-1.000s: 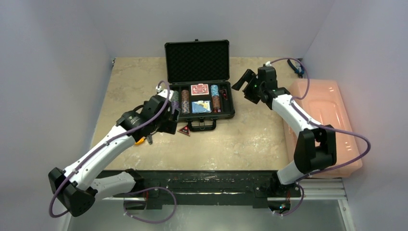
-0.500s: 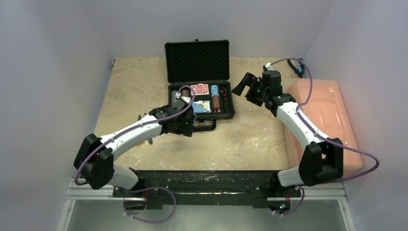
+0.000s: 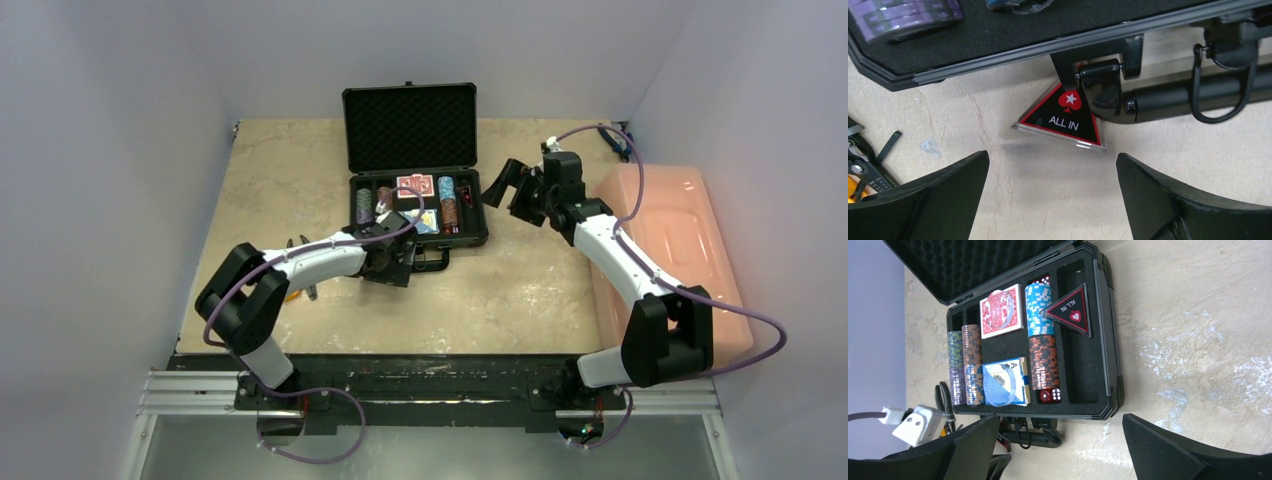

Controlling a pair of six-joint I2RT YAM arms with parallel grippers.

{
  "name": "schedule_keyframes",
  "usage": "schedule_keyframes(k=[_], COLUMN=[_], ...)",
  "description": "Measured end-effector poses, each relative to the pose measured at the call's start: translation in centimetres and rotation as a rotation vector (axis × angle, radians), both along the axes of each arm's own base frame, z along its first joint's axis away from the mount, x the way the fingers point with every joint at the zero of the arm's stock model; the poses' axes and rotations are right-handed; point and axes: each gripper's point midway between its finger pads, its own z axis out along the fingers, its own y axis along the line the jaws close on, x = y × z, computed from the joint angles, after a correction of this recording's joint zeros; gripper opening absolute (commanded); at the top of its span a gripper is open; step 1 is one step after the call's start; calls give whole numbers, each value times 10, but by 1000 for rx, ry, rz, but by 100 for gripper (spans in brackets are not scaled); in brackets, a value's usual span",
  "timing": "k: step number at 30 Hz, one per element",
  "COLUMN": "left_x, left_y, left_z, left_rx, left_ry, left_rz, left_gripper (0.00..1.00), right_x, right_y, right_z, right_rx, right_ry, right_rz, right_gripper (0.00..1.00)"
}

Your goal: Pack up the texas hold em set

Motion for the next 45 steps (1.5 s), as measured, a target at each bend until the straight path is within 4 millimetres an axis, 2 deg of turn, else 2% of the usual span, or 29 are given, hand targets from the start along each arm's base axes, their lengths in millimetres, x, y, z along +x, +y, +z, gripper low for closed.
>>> schedule_keyframes(k=[6, 15, 24, 29, 32, 37, 45], left_x=[5, 17, 17, 18, 18, 20, 21], left_y=[2, -5, -7, -10, -11, -11, -10], left_z=[-11, -13, -16, -18, -19, -19, -19], left_rx=[20, -16, -57, -83, -91, -96, -98], left_ry=[-2, -34, -6, -2, -4, -20, -42], left_rz=[47, 99, 119, 114, 110, 97, 75], left_gripper=[100, 94, 88, 88, 93, 95, 93], right_x=[-1, -2, -2, -3, -4, -5, -6], right_y=[2, 2, 3, 3, 4, 5, 5], right_z=[0, 0, 0, 0, -1, -1, -1], right_rx=[5, 3, 6, 7, 7, 11, 12], right_ry=[0, 1, 2, 2, 5, 9, 10], right_rz=[15, 17, 23, 27, 31, 42, 44], right_gripper=[98, 97, 95, 95, 94, 94, 93])
